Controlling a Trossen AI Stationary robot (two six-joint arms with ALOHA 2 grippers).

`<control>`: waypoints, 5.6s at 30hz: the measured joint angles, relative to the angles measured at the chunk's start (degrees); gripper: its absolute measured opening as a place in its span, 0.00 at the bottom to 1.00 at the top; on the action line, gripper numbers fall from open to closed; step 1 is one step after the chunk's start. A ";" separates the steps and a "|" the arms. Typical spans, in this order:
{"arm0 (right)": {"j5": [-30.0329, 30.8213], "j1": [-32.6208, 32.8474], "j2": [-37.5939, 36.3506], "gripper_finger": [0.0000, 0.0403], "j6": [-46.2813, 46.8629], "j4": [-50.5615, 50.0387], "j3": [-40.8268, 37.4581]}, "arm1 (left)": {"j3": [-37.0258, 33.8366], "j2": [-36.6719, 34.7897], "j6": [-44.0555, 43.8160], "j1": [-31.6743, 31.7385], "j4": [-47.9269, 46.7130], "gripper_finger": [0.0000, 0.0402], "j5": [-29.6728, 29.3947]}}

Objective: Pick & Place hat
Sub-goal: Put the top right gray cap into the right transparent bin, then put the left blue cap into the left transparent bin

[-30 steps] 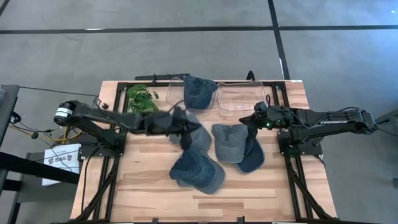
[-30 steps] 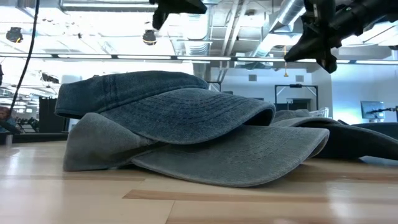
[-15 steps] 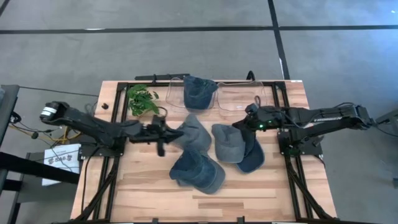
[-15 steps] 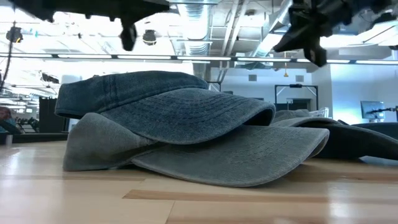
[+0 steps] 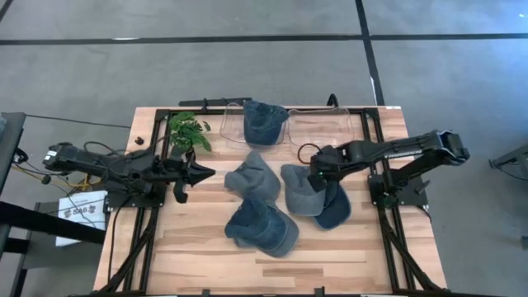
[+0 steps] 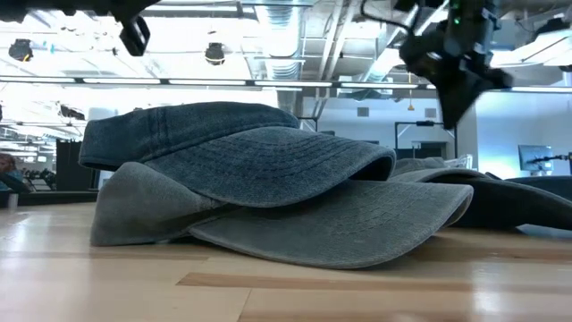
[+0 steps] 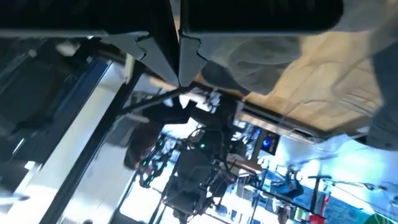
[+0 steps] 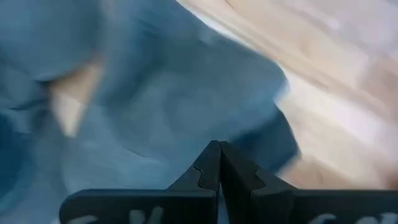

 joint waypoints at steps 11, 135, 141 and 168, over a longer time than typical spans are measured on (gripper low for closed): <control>-1.76 3.88 0.75 0.14 11.43 -1.84 -0.74 | 4.39 -2.79 6.37 0.00 -15.46 0.00 -0.41; 1.67 -42.16 -32.24 0.65 -28.01 68.93 -29.23 | 4.37 -1.90 -2.78 0.00 -18.06 0.16 -8.43; 0.06 -36.92 -36.38 0.66 -28.39 49.09 -19.94 | 4.37 -0.58 -3.89 0.00 -17.38 0.40 -13.18; 15.83 0.22 -26.88 0.66 -15.32 -1.82 -11.96 | 53.11 47.53 -68.78 -9.20 -66.56 0.31 -19.02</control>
